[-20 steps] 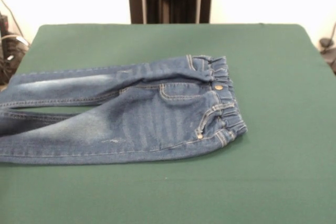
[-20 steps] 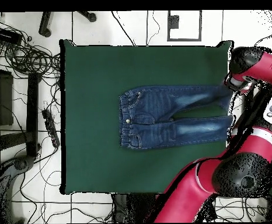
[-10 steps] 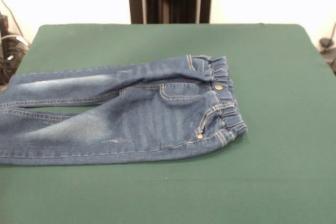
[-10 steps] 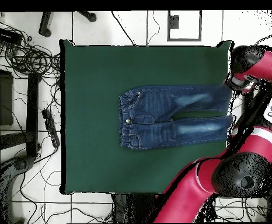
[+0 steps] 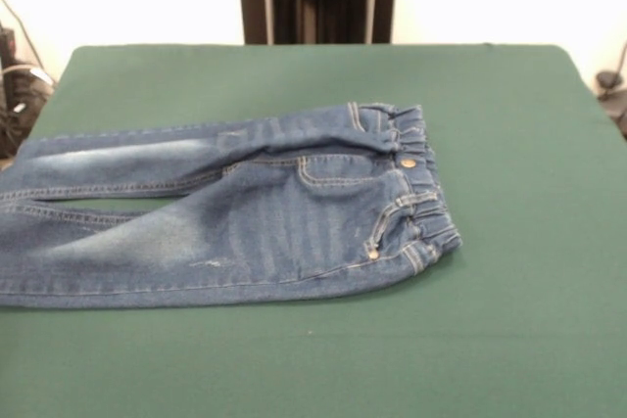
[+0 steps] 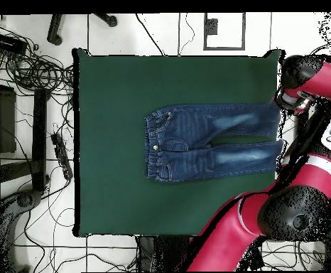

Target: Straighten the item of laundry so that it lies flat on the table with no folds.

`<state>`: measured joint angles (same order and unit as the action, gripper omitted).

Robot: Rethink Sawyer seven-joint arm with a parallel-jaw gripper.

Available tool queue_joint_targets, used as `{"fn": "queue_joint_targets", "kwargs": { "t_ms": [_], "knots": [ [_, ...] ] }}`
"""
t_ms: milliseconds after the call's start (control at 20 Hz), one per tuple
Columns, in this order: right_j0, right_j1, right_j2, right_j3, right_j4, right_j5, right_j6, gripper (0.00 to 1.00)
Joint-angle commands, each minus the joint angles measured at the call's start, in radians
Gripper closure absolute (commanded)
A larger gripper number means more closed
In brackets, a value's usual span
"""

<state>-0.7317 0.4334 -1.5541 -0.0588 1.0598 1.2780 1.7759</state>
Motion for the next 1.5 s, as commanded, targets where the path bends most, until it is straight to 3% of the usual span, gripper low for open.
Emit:
{"fn": "queue_joint_targets", "kwargs": {
  "t_ms": [50, 500, 1050, 1500],
  "knots": [
    [0.055, 0.023, -0.011, 0.045, 0.041, 0.104, -0.231, 0.00],
    [0.073, 0.010, -0.037, 0.051, 0.091, 0.147, -0.182, 0.00],
    [0.131, 0.017, 0.079, 0.080, 0.145, 0.200, -0.038, 0.00],
    [0.157, 0.033, 0.064, 0.097, 0.229, 0.175, 0.038, 0.00]
  ]
}}
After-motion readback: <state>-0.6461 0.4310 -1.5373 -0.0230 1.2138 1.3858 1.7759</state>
